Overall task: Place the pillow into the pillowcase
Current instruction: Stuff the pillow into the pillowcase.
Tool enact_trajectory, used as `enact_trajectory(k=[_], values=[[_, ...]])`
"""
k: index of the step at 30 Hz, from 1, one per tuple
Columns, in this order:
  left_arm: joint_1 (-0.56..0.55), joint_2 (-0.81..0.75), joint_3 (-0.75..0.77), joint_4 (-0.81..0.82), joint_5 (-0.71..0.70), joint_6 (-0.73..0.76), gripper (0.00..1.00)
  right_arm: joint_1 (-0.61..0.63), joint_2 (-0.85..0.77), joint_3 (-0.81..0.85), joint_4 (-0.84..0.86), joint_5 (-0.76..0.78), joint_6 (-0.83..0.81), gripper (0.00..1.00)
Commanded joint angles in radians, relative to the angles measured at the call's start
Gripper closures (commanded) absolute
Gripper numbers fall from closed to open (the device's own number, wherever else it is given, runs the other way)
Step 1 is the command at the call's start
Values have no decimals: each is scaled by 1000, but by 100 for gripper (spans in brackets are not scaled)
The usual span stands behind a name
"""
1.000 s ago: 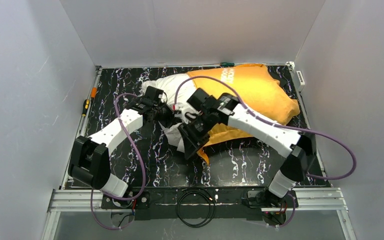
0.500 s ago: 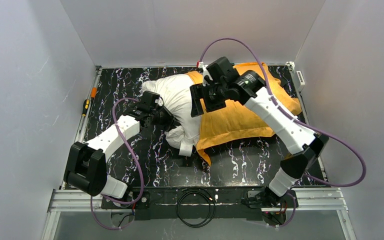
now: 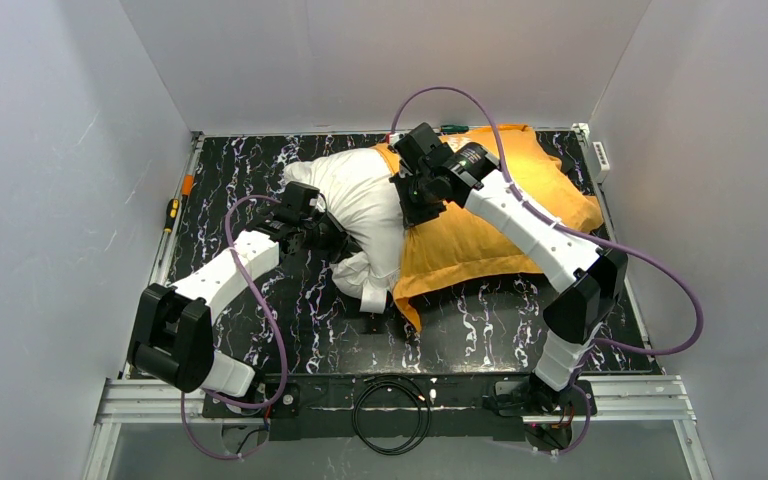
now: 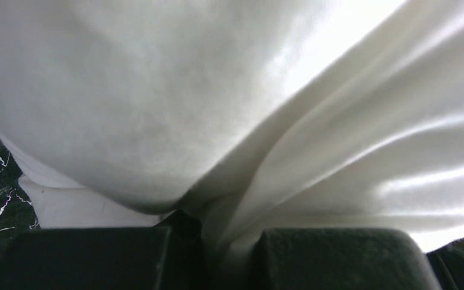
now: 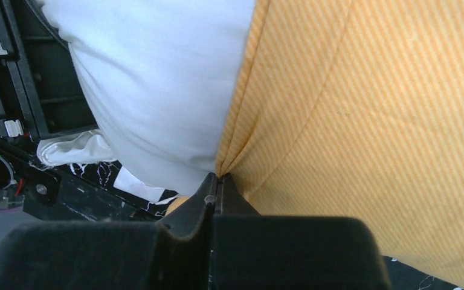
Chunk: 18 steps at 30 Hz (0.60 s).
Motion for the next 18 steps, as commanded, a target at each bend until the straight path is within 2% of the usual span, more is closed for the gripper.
enact_trajectory(k=[1,6,9,14,18], values=[[-2,-25,11,-9,58,-10,100,-2,-33,39,25,-19,-26,99],[-3,-5,36,-8,61,-2,100,-4,-96,36,58,-159,-25,99],[-5,10,63,-6,62,3,100,-4,-138,24,126,-312,-20,99],[-23,48,120,-4,60,3,100,-3,-204,-69,346,-566,50,99],[-58,83,170,4,56,-6,100,9,-183,-148,520,-751,136,99]])
